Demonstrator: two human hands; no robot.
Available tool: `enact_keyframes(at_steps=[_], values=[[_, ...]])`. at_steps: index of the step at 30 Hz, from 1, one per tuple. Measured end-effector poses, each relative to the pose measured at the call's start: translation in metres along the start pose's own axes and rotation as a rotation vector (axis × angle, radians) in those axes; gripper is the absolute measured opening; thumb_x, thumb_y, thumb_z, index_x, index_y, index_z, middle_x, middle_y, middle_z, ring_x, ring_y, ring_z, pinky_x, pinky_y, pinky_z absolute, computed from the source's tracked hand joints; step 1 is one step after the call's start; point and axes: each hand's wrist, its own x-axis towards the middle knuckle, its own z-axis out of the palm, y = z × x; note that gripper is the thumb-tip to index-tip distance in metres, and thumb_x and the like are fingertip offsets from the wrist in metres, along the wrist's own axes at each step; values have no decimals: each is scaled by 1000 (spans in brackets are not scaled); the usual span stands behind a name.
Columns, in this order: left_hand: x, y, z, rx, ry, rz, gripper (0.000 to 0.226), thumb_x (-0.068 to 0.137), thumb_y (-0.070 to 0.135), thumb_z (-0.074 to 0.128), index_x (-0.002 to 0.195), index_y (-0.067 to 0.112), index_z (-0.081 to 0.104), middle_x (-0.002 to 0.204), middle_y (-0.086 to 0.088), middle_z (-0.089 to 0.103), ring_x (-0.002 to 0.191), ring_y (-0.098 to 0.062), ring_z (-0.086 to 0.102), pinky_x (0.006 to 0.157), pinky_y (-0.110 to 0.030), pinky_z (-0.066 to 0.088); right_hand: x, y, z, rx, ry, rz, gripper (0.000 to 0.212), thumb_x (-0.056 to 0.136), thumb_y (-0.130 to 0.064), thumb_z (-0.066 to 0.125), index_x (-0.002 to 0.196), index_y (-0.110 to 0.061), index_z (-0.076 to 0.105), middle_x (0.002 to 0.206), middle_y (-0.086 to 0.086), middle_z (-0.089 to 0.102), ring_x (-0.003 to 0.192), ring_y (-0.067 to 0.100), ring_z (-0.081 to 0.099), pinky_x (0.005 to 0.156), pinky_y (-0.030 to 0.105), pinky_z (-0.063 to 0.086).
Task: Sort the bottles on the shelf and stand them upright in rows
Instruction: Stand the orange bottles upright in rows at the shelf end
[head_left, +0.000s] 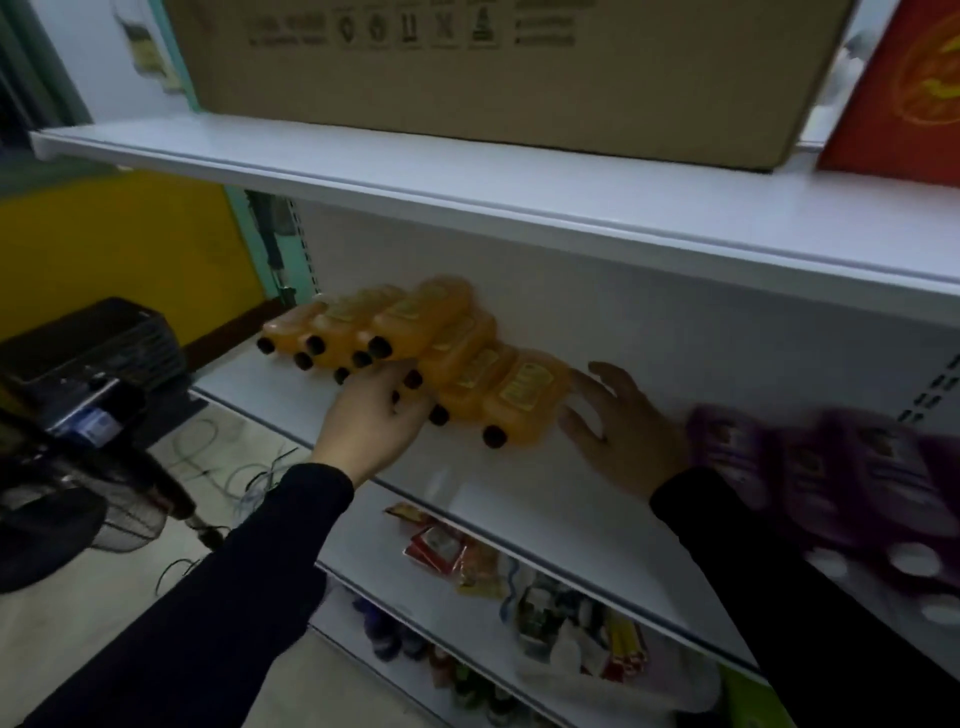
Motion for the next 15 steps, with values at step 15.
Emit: enact_keyframes(at_steps=[15], values=[[96, -130, -49, -58, -220, 52, 48, 92, 45, 51, 132, 19, 53, 130, -7, 58, 119, -29, 53, 91, -41, 47, 152, -166, 77, 131, 27, 323, 72, 86, -70, 43, 145, -31, 29, 149, 12, 25, 125, 34, 45, 102, 46, 42]])
